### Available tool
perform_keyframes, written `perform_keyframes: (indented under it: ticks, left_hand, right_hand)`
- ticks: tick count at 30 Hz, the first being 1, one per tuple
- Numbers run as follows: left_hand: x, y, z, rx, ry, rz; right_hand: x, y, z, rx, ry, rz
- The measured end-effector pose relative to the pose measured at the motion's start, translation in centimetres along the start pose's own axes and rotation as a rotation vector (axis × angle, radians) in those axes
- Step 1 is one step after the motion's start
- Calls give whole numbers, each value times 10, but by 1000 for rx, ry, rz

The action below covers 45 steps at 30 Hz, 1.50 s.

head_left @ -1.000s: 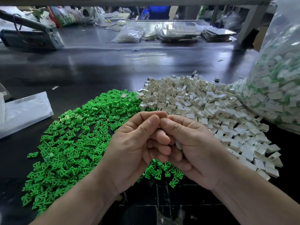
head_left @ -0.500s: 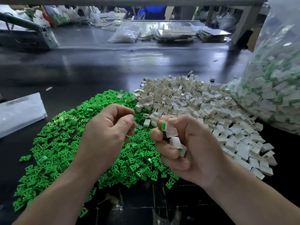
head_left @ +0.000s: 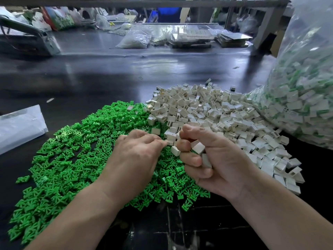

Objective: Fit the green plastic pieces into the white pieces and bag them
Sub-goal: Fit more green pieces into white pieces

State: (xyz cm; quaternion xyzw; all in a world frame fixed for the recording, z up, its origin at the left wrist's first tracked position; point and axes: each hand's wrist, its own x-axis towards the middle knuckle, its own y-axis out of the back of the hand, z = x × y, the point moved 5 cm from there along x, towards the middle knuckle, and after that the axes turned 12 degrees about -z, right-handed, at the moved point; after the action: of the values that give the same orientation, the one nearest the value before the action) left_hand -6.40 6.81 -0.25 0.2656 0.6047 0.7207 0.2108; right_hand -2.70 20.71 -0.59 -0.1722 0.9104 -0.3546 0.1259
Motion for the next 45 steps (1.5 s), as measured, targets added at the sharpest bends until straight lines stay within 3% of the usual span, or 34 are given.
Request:
perform_keyframes:
  ticks: [6,9,12,17,20,22,24,27,37,45]
  left_hand:
    - [0,5,1,-57,45,70]
    - [-6,17,-2,-354,72,200]
    - [-11,27,5,-636,17,231]
    - [-17,34,16,-695,-87,218]
    - [-18,34,-7,-497,73,146]
    - [-18,23,-19,-195,215,-82]
    - [-20,11,-19,-26,244,-237]
    - [-16,5,-13,3,198,-245]
    - [-14,9,-16,-270,146,-32]
    - [-17,12,-25,-790,241,83]
  right_hand:
    - [1,7,0,-296,18,86]
    - [0,8,2,-489,-6,151]
    - [0,6,3,-480,-42,123]
    - [-1,5,4,-463,-92,95]
    - [-1,9,-2,-417,-56,137]
    - [-1,12,-4,-405,-34,144]
    - [-1,13,-3,-411,-21,137]
    - [-1,11,1,-407,-20,107]
    - [0,10,1,-275,-38,22]
    - [-1,6,-1,-296,-39,27]
